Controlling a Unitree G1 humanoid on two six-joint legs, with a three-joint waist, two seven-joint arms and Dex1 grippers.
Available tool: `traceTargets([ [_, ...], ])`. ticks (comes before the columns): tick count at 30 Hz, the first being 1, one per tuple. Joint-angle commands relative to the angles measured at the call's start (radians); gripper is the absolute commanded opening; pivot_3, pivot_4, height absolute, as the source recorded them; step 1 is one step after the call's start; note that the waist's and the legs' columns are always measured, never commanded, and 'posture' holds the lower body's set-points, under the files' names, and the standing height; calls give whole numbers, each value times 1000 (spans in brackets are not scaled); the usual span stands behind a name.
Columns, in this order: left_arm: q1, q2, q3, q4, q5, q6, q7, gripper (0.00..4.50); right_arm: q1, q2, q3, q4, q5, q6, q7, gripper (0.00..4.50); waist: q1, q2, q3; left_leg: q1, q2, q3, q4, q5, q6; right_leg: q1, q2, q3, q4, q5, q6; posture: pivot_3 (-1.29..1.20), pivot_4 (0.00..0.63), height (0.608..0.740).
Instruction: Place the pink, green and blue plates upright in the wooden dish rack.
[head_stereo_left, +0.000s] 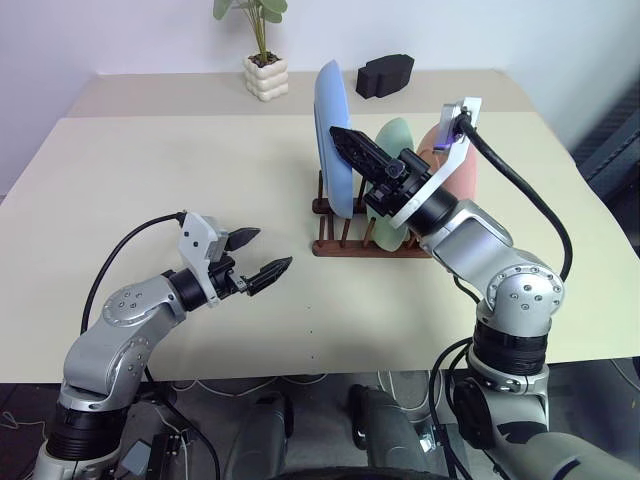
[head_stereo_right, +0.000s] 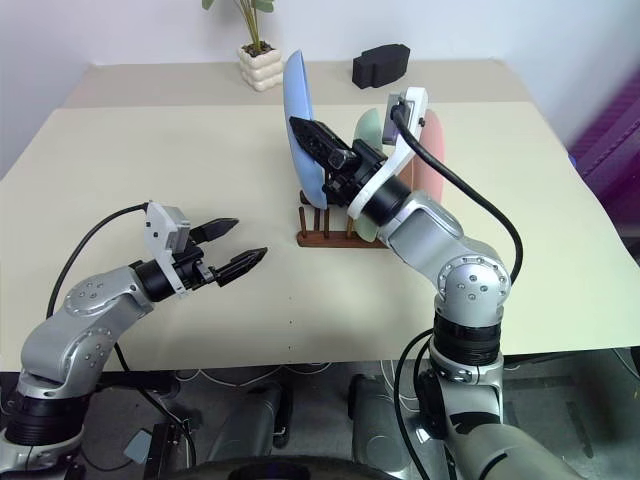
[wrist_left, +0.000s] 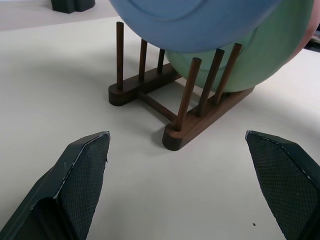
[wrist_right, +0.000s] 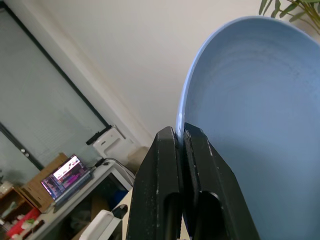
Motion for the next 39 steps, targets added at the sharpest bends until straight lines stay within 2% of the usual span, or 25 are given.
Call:
traceTargets([
  [1,0,-2,16,-30,7,-26,2,4470,6,7,-6,-10,37,-12,-23,0,0,0,0,0,0,0,0,0,0,0,0,0,0,0,0,0,150,736],
  [15,0,-8,12,-23,26,-50,7,4470,-19,-24,20,-22,7,-41,14,0,0,0,0,0,0,0,0,0,0,0,0,0,0,0,-1,0,150,736],
  [28,4,-9,16,-28,29,-48,8,4470,-38,0,17,-32,15,-80,6,0,0,0,0,0,0,0,0,0,0,0,0,0,0,0,-1,0,150,736],
  [39,15,-6,20,-36,26,-41,12,4470,-3,16,23,-1,57,-57,-96,0,0,0,0,0,0,0,0,0,0,0,0,0,0,0,-1,0,150,736],
])
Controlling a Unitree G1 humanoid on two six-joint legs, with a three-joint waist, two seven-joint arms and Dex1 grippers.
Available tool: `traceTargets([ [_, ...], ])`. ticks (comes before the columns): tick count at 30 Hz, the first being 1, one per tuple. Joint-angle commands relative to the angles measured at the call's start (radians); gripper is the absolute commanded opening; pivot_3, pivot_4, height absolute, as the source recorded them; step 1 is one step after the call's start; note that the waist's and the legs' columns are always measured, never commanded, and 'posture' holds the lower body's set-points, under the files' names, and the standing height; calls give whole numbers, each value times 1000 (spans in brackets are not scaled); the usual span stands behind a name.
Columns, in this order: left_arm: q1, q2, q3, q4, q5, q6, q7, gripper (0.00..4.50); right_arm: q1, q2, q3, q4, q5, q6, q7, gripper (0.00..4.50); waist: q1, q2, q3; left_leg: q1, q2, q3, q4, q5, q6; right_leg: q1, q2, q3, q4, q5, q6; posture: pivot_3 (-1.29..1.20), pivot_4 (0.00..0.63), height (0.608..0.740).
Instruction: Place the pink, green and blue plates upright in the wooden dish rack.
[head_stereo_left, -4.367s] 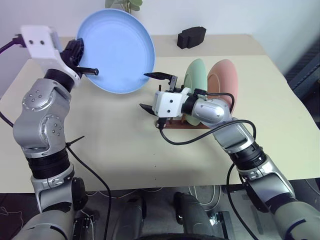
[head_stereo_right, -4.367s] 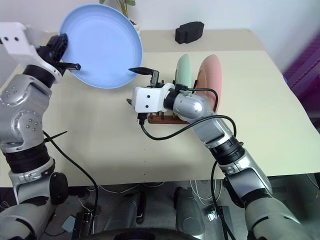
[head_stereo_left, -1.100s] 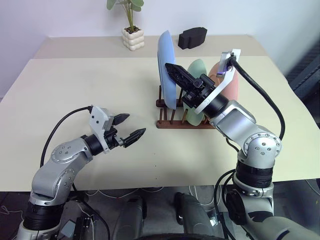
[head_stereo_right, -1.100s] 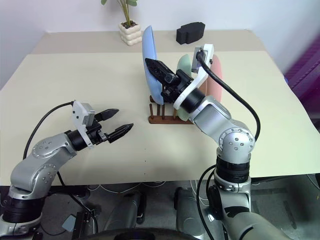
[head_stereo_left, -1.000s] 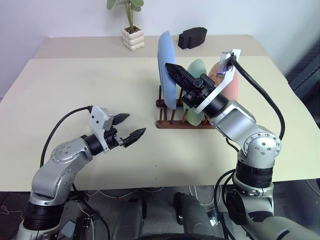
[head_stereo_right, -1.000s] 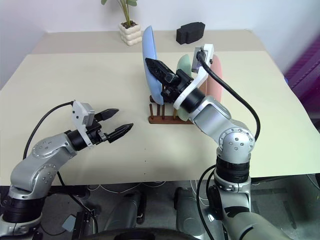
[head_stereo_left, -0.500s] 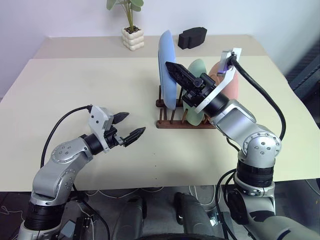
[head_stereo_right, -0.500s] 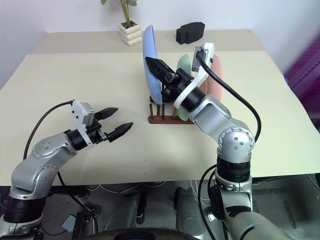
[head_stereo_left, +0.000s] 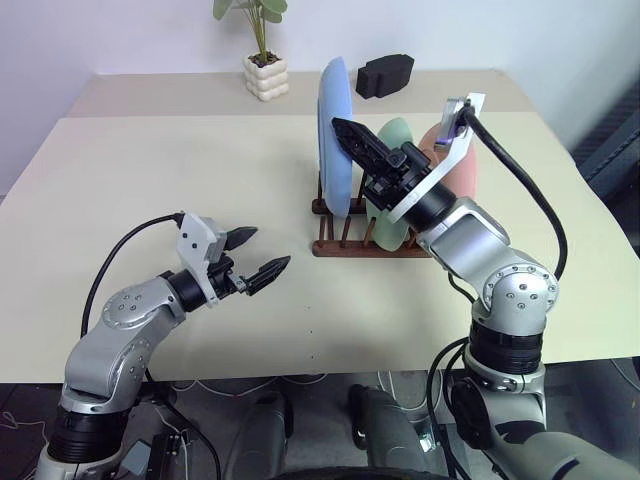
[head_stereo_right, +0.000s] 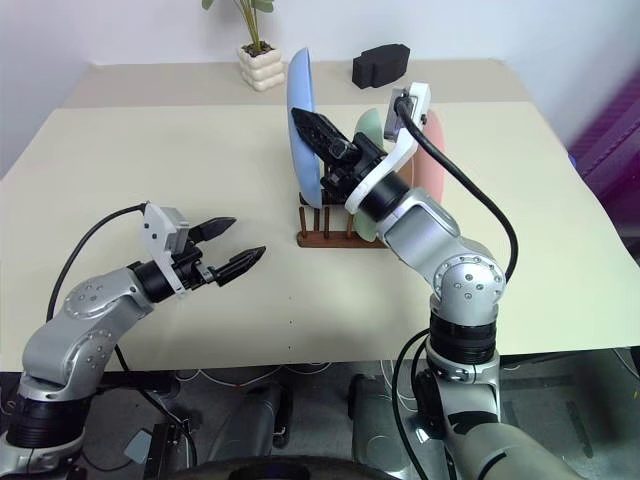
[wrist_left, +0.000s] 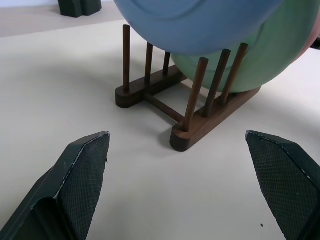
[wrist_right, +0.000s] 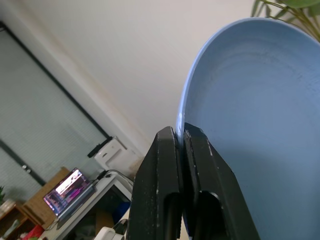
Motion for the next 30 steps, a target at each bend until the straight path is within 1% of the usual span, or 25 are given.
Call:
traceTargets([
  [1,2,3,18,-36,1,-13,6,4470,4,10,1,-10,34,3,-37,0,0,0,0,0,0,0,0,0,0,0,0,0,0,0,0,0,150,736],
  [9,2,3,18,-36,2,-13,10,4470,8,11,4,7,65,19,-83,0,0,0,0,0,0,0,0,0,0,0,0,0,0,0,0,0,150,736],
  [10,2,2,18,-36,2,-14,10,4500,7,11,4,6,66,20,-84,616,0,0,0,0,0,0,0,0,0,0,0,0,0,0,0,0,150,736],
  [11,3,2,19,-36,2,-14,10,4500,7,11,5,6,67,20,-85,907,0,0,0,0,0,0,0,0,0,0,0,0,0,0,0,0,150,736],
  [16,4,2,17,-35,1,-15,11,4500,5,3,8,1,58,25,-81,3473,0,0,0,0,0,0,0,0,0,0,0,0,0,0,0,0,150,736],
  [18,4,2,17,-35,-1,-14,11,4500,0,-11,10,-3,41,27,-69,4419,-1,0,0,0,0,0,0,0,0,0,0,0,0,0,0,0,150,736],
  [30,-4,-5,0,-27,-2,-11,6,4500,-31,-132,15,-34,-48,37,30,4419,0,0,0,0,0,0,0,0,0,0,0,0,-1,0,0,0,150,736],
])
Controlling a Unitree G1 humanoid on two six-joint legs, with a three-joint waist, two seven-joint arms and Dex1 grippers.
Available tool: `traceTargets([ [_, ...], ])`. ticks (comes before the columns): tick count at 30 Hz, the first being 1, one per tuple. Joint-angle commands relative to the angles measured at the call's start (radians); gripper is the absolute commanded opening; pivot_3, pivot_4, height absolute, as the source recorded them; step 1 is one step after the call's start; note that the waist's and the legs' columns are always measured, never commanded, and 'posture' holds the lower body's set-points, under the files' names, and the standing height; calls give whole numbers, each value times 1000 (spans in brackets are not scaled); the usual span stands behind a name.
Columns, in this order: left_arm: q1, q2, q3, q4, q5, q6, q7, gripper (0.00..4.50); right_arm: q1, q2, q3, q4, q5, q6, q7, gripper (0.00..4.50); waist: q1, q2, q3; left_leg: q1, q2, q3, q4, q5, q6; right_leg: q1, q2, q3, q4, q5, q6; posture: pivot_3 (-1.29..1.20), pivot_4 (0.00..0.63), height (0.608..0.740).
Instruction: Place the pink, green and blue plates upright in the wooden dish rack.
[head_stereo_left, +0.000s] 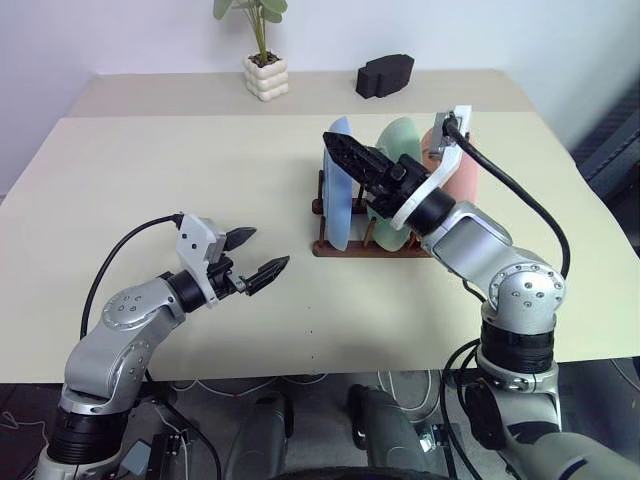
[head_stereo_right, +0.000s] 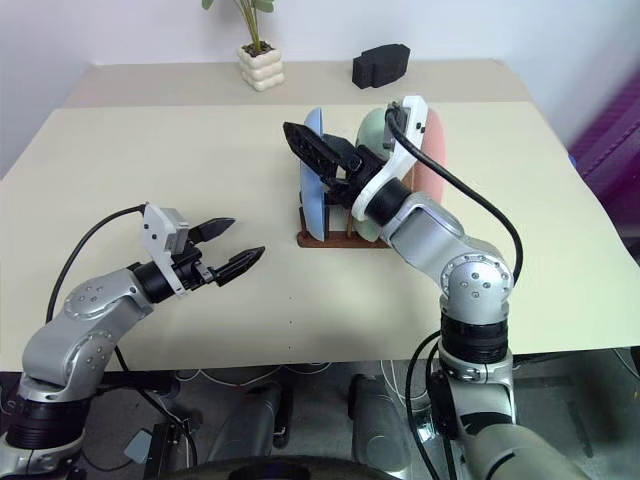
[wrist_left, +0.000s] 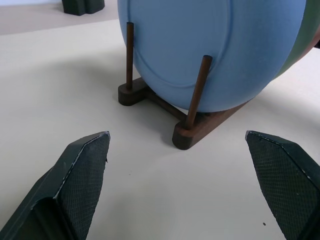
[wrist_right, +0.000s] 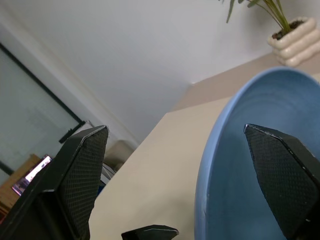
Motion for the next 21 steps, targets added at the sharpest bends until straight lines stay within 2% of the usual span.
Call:
traceTargets([
  [1,-10,-6,-3,-24,-2,-12,-5,4500,-36,-42,-6,-55,-28,-1,49,4419,0,0,0,0,0,0,0,0,0,0,0,0,0,0,0,0,150,736],
  [8,-32,-19,-22,-4,5,-16,-14,4500,-60,-111,-40,-83,11,-3,125,4419,1,0,0,0,0,0,0,0,0,0,0,0,0,0,0,0,150,736],
  [13,-36,-23,-28,1,8,-18,-15,4500,-83,-233,-94,-123,-35,-37,259,4419,4,0,0,-1,0,0,0,0,0,0,0,0,-1,0,0,0,150,736],
  [15,-39,-24,-26,11,11,-24,-19,4500,-62,-358,-207,-108,-63,-73,395,4419,8,0,0,-1,0,0,0,0,0,0,0,0,-1,0,0,0,150,736],
  [18,-55,-31,-26,48,24,-42,-23,4500,82,-533,-381,-12,-156,-127,599,4419,27,0,0,-2,-1,0,1,-1,2,2,-1,-1,-4,-1,1,0,150,736],
  [21,-72,-40,-21,97,44,-73,-23,4500,249,-591,-516,113,-231,-195,743,4419,30,-1,-1,1,-1,0,1,-3,5,10,0,-3,-13,0,0,0,150,736],
])
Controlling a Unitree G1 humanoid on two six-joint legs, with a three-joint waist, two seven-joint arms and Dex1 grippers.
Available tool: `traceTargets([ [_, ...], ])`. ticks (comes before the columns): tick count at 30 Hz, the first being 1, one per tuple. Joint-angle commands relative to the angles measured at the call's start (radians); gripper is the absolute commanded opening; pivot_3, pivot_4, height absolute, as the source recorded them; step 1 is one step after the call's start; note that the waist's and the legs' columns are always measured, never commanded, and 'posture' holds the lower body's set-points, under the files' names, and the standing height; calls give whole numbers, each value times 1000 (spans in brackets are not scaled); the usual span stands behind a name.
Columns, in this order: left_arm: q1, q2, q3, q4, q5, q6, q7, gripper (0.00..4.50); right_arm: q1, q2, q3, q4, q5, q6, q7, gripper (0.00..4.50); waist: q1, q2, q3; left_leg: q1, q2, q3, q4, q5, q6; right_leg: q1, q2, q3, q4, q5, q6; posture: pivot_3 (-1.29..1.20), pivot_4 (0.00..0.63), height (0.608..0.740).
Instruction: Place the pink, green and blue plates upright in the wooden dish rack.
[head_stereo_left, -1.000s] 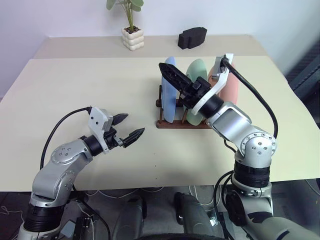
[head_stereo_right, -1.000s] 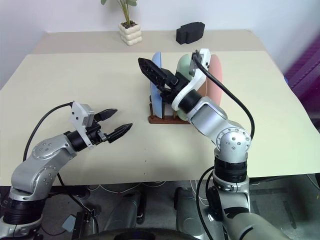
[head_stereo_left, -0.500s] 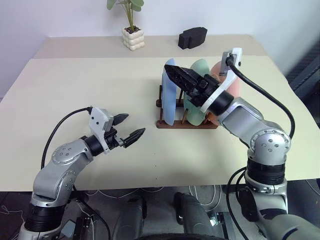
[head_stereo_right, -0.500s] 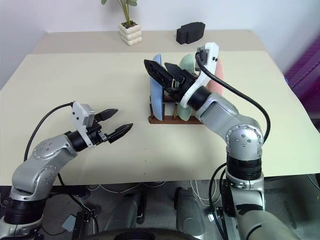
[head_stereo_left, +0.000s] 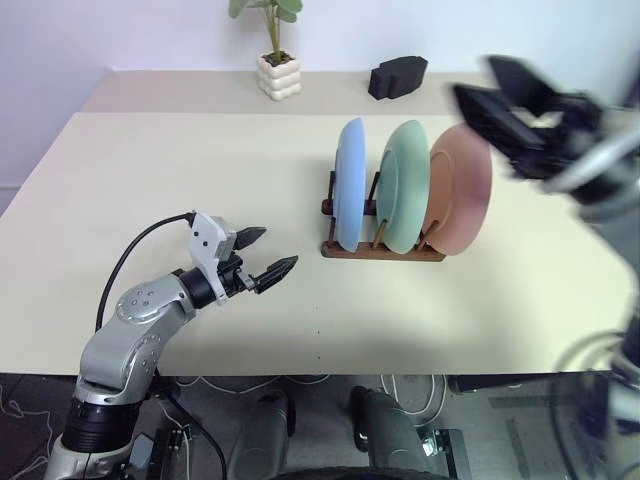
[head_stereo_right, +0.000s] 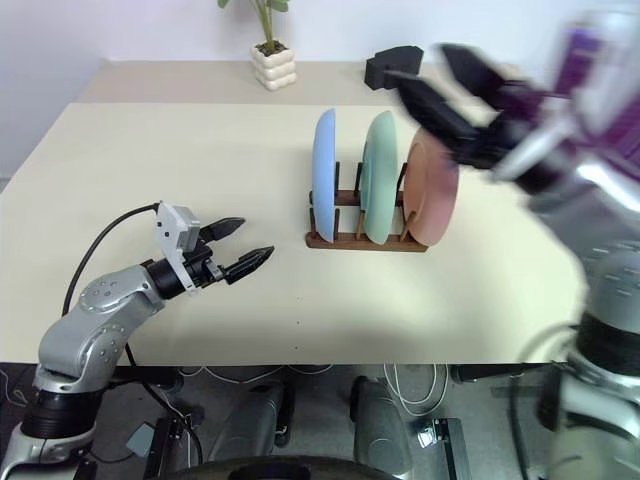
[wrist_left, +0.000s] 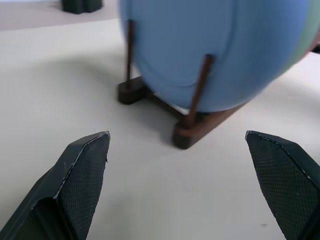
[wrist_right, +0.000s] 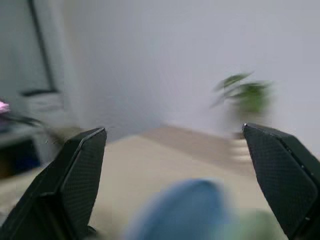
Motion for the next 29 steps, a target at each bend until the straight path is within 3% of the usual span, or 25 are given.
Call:
traceTargets([
  [1,-24,-9,20,34,27,-58,-2,4500,138,-16,-151,125,-69,-79,160,4419,-1,0,0,0,0,0,0,0,0,1,0,0,-2,1,0,0,150,736],
  [5,-29,-7,43,116,71,-110,12,4500,303,3,-169,236,-191,-162,251,4419,-10,5,-1,1,0,3,0,-1,1,1,-1,2,-3,2,1,0,150,736],
  [11,-3,-15,65,219,149,-195,52,4500,420,78,-20,384,-446,-334,294,4419,-20,7,-2,3,0,3,0,-1,1,2,0,2,-2,2,1,0,150,736],
  [16,34,-38,64,208,175,-222,71,4500,352,118,57,478,-541,-409,290,4419,-26,7,-2,3,0,3,0,-1,1,2,-1,3,-2,3,2,0,150,736],
  [29,120,-62,69,117,166,-189,118,4500,210,115,61,668,-589,-453,307,4419,-23,7,-3,4,0,3,1,-1,1,3,-1,3,-2,3,2,0,150,736],
])
